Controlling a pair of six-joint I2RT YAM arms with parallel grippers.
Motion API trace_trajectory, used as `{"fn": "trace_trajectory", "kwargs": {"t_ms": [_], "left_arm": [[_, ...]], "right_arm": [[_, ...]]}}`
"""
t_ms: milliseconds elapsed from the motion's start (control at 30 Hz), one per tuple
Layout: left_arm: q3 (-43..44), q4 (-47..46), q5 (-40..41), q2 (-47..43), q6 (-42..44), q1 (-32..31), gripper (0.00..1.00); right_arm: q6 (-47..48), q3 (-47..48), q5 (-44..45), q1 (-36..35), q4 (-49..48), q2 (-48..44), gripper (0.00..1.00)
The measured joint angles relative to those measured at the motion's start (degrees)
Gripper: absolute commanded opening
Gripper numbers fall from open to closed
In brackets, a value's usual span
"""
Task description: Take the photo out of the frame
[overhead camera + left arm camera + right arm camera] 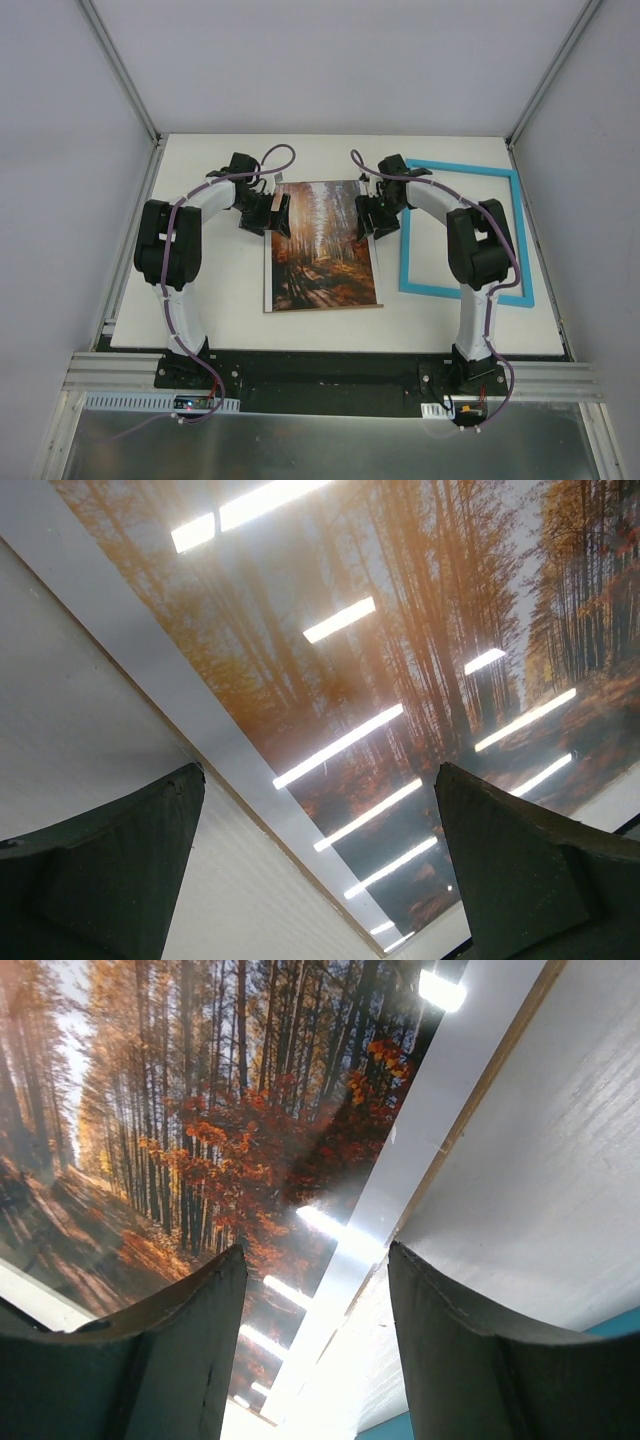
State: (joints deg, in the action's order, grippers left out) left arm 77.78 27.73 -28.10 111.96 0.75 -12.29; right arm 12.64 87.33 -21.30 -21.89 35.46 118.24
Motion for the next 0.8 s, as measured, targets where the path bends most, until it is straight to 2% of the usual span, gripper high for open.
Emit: {"fn": "trace_trajectory", "kwargs": {"t_ms": [433,667,800], "left_arm": [[0.00,-0.02,-0.17,0.04,-0.02,0.04,0.98],[-0.04,-0.02,-0.26,0.04,-0.02,0.24,0.98],[-0.04,-0.02,-0.42,0.04,-0.04,0.35,0.98]], "right_arm": [[-1.40,-0.35,-4.35,1.01,-0.42,-6.58,0.59],[-6.08,-4.22,-14.32,5.66,-4.92,-6.84,0.57],[-11.28,-7.37,-22.62,9.16,-10.86,-6.82,0.53]]}}
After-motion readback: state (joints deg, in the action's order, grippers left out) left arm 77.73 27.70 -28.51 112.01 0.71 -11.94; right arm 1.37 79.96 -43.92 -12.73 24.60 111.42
